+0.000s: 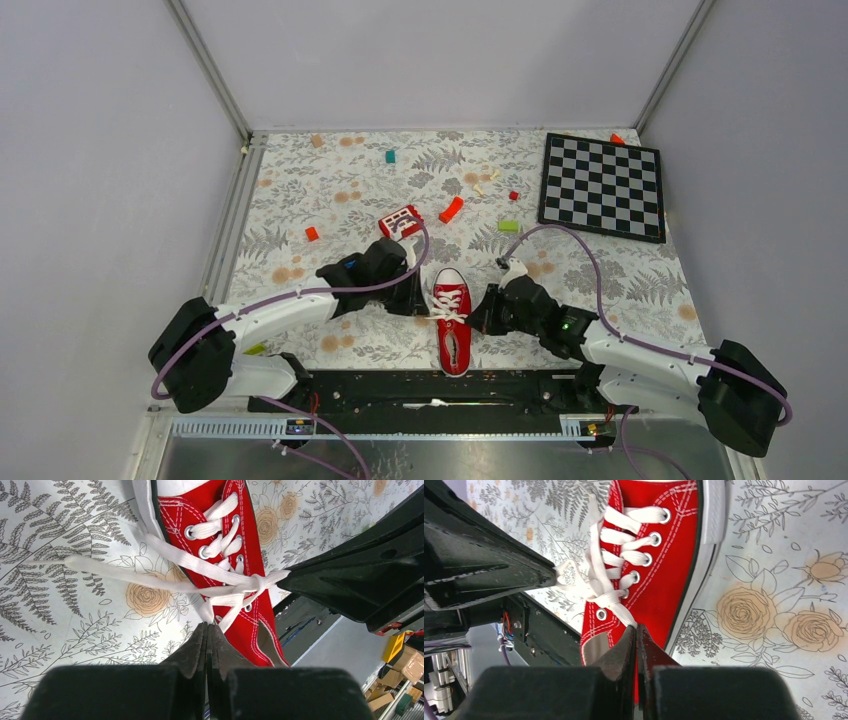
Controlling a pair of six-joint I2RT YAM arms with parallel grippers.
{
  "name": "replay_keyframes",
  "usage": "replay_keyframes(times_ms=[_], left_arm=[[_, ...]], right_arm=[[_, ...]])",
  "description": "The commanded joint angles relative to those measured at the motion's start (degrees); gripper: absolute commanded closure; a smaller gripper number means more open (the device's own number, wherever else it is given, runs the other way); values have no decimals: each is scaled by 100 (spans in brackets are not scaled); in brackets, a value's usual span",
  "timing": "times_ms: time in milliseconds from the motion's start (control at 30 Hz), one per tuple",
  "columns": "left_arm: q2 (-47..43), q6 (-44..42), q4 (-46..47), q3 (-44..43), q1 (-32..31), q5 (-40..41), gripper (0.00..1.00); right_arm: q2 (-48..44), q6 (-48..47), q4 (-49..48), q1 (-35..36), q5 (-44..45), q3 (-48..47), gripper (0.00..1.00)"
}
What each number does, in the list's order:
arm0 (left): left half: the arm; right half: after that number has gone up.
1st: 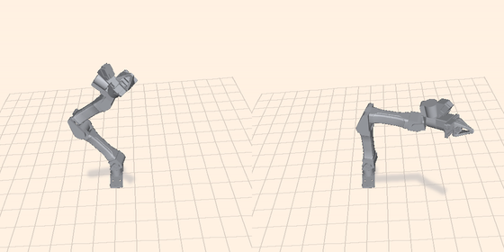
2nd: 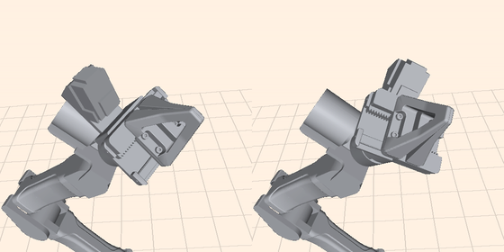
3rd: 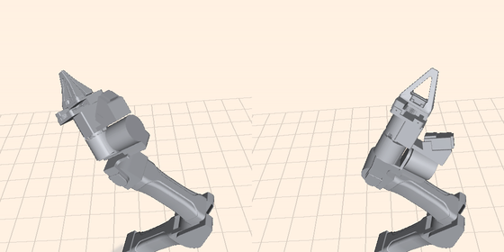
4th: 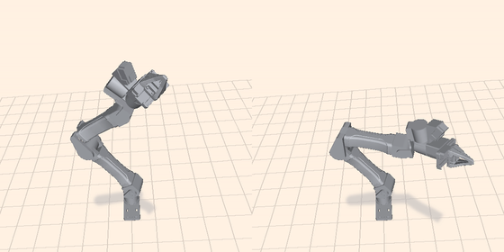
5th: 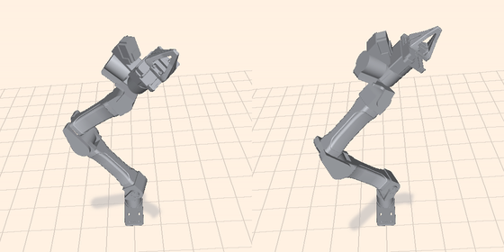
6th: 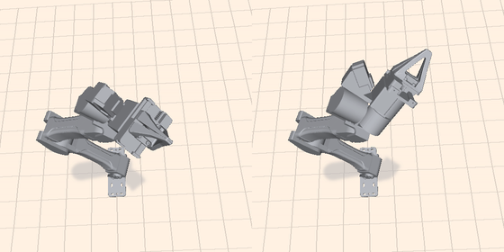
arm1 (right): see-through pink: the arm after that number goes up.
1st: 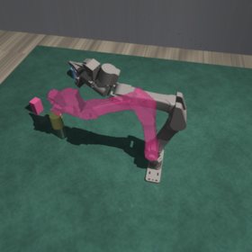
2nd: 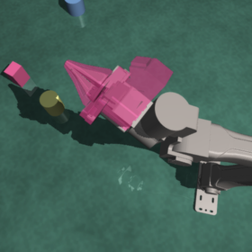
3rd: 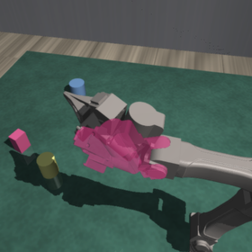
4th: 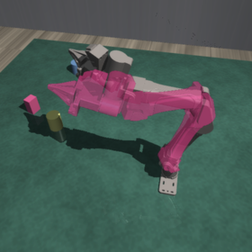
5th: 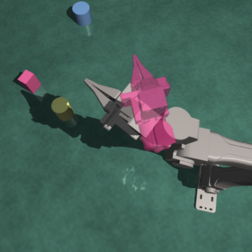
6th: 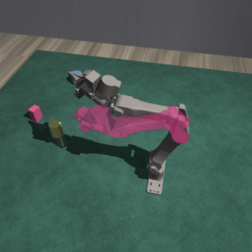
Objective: Tie the shoes
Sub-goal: Tie the shoelace on the shoe.
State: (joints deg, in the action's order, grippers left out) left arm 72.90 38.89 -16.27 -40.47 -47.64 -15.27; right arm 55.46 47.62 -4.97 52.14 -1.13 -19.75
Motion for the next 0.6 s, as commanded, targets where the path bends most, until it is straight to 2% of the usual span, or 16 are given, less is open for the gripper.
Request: replay_keyframes(times_ms=[0,267,567], left_arm=[[-40,40,11,127,-18,277,100],[-93,84,-1,418,-17,398,100],[-211,-31,-261,225,12,550,100]], right_arm=[[42,39,58,8,281,156,100],[-149,213,67,-120,430,415,100],[-431,137,189,-243,444,314,100]])
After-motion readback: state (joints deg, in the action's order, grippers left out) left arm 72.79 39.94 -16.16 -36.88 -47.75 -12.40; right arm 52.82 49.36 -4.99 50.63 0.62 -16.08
